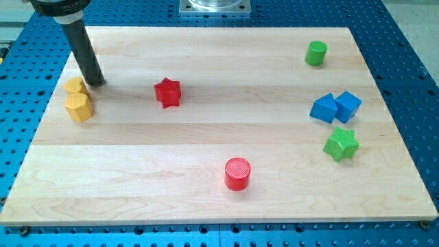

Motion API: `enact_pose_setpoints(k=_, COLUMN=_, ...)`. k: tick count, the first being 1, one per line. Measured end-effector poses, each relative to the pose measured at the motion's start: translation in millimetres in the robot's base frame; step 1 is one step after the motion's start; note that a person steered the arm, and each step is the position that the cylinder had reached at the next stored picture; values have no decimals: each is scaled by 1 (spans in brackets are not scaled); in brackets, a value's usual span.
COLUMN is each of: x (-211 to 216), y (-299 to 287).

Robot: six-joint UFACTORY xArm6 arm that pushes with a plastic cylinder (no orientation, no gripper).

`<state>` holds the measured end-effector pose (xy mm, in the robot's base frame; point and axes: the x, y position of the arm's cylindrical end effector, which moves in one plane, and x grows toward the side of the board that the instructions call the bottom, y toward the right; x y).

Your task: Move the red circle towards the red star

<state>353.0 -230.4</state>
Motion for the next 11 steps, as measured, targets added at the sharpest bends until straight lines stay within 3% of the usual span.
enact_pose_setpoints(k=2, x=-9, y=-9)
enact_pose_setpoints(k=3, x=-40, y=92)
enact_pose_setpoints(k=4, x=2, y=197)
enact_pose_setpoints(k=6, x=157, y=306)
enact_pose_setpoints(k=8, x=232, y=291)
enact_pose_setpoints(k=9, x=225, y=228)
enact_pose_setpoints(k=10, x=184, y=174)
enact_pose_setpoints(k=11, x=197, y=172)
